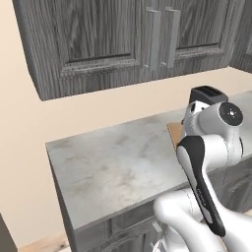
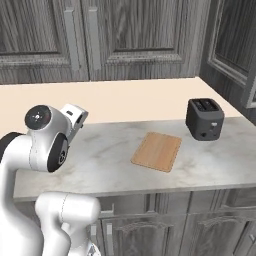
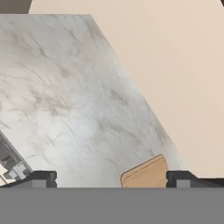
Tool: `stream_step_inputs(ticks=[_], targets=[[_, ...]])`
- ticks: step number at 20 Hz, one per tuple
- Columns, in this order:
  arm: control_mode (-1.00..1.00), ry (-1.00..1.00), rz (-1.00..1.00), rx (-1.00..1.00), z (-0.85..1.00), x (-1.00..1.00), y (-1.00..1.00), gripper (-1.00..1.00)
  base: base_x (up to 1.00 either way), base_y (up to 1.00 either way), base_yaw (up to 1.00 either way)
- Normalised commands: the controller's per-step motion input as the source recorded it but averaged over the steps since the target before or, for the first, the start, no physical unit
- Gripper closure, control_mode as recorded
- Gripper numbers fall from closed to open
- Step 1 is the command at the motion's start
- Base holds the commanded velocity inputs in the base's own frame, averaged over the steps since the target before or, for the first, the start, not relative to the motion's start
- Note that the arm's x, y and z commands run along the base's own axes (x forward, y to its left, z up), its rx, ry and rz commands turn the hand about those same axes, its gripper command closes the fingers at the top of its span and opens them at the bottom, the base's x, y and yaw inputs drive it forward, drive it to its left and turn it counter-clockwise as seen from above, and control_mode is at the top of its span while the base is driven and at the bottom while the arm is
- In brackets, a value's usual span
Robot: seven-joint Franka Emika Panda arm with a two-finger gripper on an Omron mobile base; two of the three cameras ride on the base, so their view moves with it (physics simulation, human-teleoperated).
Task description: Move the cutting board and knife to the sink. Then move spray from the cabinet to the counter.
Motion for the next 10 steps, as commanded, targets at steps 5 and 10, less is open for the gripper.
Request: stream_step_inputs(ticks=[5, 10], targets=[[1.0, 0.0, 0.0, 0.0, 0.0, 0.0, 0.0, -1.0, 0.17, -0.06, 0.0], [1.0, 0.0, 0.0, 0.0, 0.0, 0.0, 0.0, -1.0, 0.38, -0.17, 0.0]])
